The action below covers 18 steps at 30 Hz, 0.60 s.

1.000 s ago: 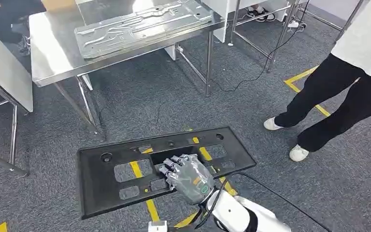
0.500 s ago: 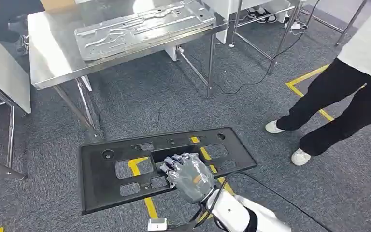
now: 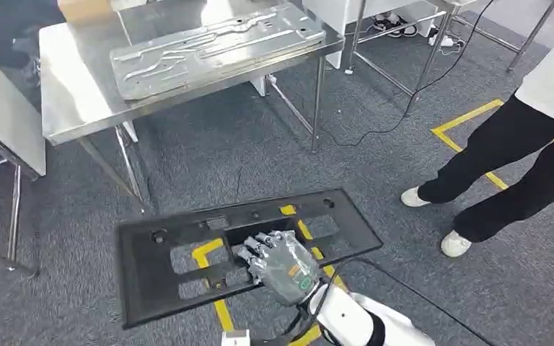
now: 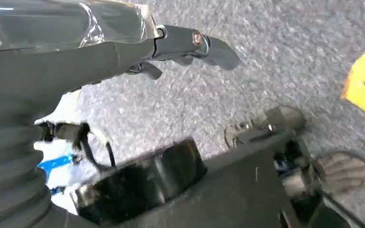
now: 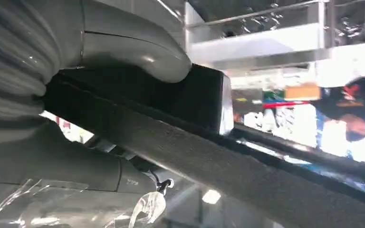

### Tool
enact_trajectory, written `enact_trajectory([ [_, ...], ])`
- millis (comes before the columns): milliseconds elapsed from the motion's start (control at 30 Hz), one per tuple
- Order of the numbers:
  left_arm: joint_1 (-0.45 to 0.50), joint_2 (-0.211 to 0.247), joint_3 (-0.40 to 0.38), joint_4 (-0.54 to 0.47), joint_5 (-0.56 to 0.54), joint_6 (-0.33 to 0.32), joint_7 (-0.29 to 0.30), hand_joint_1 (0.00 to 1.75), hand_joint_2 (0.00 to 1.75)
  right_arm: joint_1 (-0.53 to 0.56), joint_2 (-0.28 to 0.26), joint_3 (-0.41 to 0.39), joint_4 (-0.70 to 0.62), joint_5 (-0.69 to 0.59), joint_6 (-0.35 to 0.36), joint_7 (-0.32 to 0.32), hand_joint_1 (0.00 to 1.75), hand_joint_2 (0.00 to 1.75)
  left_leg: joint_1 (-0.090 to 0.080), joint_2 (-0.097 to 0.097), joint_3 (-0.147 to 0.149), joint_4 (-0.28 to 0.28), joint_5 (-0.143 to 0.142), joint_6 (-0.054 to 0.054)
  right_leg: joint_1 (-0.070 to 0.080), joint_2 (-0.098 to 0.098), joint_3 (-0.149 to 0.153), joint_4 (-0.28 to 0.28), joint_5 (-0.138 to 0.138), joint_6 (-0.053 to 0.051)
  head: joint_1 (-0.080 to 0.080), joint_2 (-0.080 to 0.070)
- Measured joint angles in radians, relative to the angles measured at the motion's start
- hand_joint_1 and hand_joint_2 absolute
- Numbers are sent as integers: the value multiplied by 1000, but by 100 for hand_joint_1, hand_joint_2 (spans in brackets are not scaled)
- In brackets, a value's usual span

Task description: Take the parts from the cabinet and place them on the table.

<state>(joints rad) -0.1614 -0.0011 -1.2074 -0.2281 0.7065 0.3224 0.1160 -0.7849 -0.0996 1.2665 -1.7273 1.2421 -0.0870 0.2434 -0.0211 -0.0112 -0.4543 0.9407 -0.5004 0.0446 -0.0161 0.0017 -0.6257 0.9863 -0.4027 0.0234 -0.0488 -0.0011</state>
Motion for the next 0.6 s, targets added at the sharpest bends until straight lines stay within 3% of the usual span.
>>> enact_trajectory([
  [33, 0, 2, 0, 0, 0, 0, 0, 0, 175, -1, 2, 0, 0, 0, 0, 2, 175, 175, 2, 1, -10, 29, 1, -5, -5, 0, 9, -2, -3, -4, 0, 0],
  [67, -2, 1, 0, 0, -1, 1, 0, 0, 175, -3, 1, -1, 0, 0, 0, 2, 175, 175, 3, 2, -44, 89, -3, -12, -7, 0, 15, -4, -8, -10, -1, 0],
  [100, -4, 1, 0, 0, -1, 1, 0, 0, 175, -4, 2, -1, 0, 0, 0, 2, 175, 175, 9, 2, -95, 172, -24, -21, -7, 0, 19, -4, -14, -12, 0, 0],
  [167, -6, 1, 1, 0, 2, 1, -4, 0, 175, -2, 1, -1, 0, 0, 0, 2, 175, 175, 17, 2, -196, 320, -95, -32, -7, 0, 29, -3, -27, -12, 0, 0],
  [200, -11, 1, 1, 0, 2, 0, -4, 0, 175, -1, 1, -1, 0, 0, 0, 2, 175, 175, 19, 3, -226, 353, -110, -36, -7, -1, 37, -3, -34, -12, 0, 0],
  [233, -12, 1, 1, 0, 2, 0, -4, 0, 175, 0, 1, -1, 0, 0, 0, 2, 175, 175, 22, 4, -233, 339, -95, -37, -7, -1, 48, -4, -41, -11, 0, 0],
  [267, -11, 1, 1, 0, 2, 0, -4, 0, 175, 0, 1, -1, 0, 0, 0, 2, 175, 175, 22, 4, -216, 278, -49, -37, -7, 0, 63, -4, -50, -9, 0, 0],
  [333, -8, 0, 1, 0, 1, 0, -3, 0, 175, -1, 1, -1, 0, 0, 0, 2, 175, 175, 22, 5, -158, 94, 84, -26, -7, 2, 89, -5, -67, -4, 0, 0],
  [367, -3, 0, 1, 0, 1, 0, -2, 0, 175, -1, 0, -2, 0, 0, 0, 3, 175, 175, 19, 8, -147, 36, 118, -18, -8, 2, 90, -8, -72, -1, 0, 0],
  [400, -4, 2, 1, 0, 0, 1, -2, 0, 175, -1, 0, -1, 0, 0, 0, 3, 175, 175, 6, 9, -154, 42, 73, -7, -7, 3, 90, -10, -71, 9, 0, 0],
  [433, -5, 2, 1, 0, 0, 0, -2, 0, 175, -2, 1, -2, -1, 0, 0, 3, 175, 175, -1, 5, -148, 26, 72, 4, -13, 3, 91, -18, -74, 21, 0, 0],
  [500, -4, 1, 0, 0, -1, 1, -2, 0, 175, 3, 1, -1, -2, 0, 0, 3, 175, 175, -2, 2, -129, 2, 86, 28, -9, 2, 108, -6, -59, 34, 0, 0],
  [533, -3, 1, 0, 0, -1, 1, -2, 0, 175, 3, 0, -2, -2, 0, 0, 3, 175, 175, 5, 1, -99, -7, 94, 32, -10, 0, 111, -1, -74, 37, 0, 0],
  [567, -5, 1, 0, 0, -2, 0, -1, 0, 175, 2, 0, -2, -2, 0, 0, 3, 175, 175, 4, 2, -88, -7, 92, 36, -10, 0, 107, 25, -87, 34, 1, 0],
  [600, -6, 2, 0, 0, -3, 1, 0, 0, 175, 0, 0, -2, -3, 0, 0, 3, 175, 175, 3, 2, -82, -7, 87, 41, -10, 0, 76, 80, -110, 34, 2, 0],
])
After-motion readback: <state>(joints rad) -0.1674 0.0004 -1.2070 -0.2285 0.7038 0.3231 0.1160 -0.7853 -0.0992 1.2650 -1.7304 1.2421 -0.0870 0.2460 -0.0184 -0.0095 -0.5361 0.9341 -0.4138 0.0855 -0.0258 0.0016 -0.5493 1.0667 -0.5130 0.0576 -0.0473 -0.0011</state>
